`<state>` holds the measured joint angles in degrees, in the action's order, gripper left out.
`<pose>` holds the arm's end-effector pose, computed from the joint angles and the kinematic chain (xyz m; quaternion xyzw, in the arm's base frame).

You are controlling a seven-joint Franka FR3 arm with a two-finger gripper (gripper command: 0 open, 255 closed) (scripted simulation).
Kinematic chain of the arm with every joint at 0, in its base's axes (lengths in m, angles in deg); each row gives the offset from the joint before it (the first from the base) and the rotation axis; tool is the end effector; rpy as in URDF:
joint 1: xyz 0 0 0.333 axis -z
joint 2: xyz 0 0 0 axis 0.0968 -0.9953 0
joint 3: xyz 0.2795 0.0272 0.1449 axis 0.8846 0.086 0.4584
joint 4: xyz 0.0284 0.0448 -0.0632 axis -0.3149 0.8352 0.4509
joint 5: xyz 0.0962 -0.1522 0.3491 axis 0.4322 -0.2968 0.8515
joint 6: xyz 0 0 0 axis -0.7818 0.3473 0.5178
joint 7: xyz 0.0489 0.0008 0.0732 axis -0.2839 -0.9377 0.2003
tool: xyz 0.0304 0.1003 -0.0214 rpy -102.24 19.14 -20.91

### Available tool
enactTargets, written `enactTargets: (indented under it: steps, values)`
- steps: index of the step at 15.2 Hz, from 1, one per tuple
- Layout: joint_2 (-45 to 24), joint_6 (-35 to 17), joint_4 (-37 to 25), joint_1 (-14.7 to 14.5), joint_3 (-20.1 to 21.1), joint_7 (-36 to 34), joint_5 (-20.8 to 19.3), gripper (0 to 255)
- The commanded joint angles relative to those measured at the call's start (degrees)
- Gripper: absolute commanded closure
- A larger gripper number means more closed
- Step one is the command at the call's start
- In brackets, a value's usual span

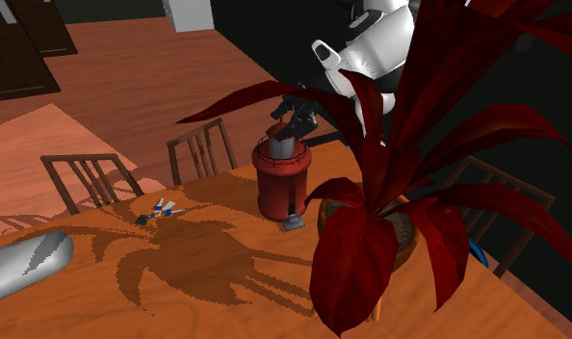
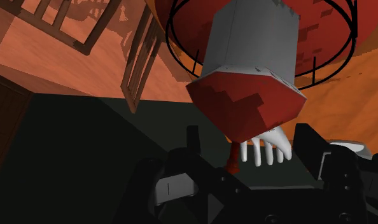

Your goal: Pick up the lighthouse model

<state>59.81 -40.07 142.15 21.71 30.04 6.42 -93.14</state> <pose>0.4700 0.3672 0.5811 0.9042 -0.0866 0.3875 0.1571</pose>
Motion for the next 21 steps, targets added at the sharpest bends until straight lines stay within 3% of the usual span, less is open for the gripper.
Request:
enactTargets:
  steps: [1,7,21]
  values:
    - [-0.04,-0.06,0.31,0.07,-0.06,-0.08,0.15,255]
    - [-0.55,0.39,-0.16,-0.17,0.05,-0.15,-0.25,255]
    - [-2.21,8.3,-10.92,-1.78,0.85,6.51,0.49,255]
